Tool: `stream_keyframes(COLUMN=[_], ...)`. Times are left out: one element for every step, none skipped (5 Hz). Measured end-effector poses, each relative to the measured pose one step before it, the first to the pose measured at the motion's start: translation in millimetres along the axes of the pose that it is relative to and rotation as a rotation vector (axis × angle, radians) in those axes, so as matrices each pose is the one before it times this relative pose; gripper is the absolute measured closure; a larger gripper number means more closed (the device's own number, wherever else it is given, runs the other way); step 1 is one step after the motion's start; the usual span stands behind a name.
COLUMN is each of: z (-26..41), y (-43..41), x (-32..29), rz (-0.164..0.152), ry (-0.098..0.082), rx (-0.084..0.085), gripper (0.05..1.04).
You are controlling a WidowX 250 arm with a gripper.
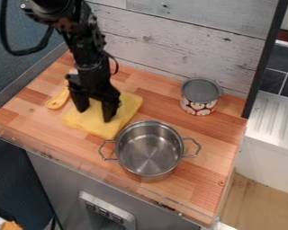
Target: Move the yellow cloth to the left top of the table
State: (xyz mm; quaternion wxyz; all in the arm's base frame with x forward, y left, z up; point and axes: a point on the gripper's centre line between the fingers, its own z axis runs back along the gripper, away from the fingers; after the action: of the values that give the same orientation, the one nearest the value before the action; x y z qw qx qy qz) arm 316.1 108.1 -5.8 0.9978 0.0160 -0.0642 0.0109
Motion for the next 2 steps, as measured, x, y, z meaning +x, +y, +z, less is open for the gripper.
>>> stream_keyframes(z=[-1.45,-2.6], y=[4.01,-2.27], x=[26.59,18.59], rz=[0.0401,-0.0091], ry=[-0.0304,-0.0133], rx=[-0.023,-0.0087], gripper=[0.083,0.083])
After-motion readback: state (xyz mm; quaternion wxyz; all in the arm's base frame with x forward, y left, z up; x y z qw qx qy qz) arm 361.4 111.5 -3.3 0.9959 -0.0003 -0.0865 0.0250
